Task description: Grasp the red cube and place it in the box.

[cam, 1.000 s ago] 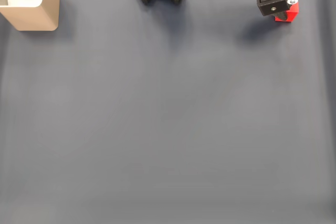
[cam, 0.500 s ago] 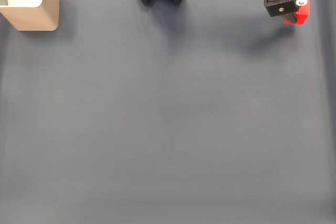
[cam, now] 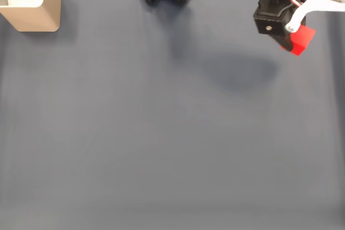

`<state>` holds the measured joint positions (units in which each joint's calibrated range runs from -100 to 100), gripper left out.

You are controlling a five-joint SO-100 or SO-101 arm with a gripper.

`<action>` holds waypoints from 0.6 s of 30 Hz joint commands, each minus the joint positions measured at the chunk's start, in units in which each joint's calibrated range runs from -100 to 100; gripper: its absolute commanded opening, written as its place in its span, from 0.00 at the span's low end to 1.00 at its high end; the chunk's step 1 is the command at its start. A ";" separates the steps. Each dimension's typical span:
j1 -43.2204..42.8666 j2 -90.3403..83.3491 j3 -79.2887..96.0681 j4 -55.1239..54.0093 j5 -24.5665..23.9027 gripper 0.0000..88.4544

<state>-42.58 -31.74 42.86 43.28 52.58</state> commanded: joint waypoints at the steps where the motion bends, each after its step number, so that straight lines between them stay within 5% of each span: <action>1: 4.23 -2.49 -5.72 2.62 -1.17 0.03; 18: 26.74 -2.14 -13.84 8.53 -1.95 0.03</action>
<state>-19.51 -31.74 32.82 50.76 51.06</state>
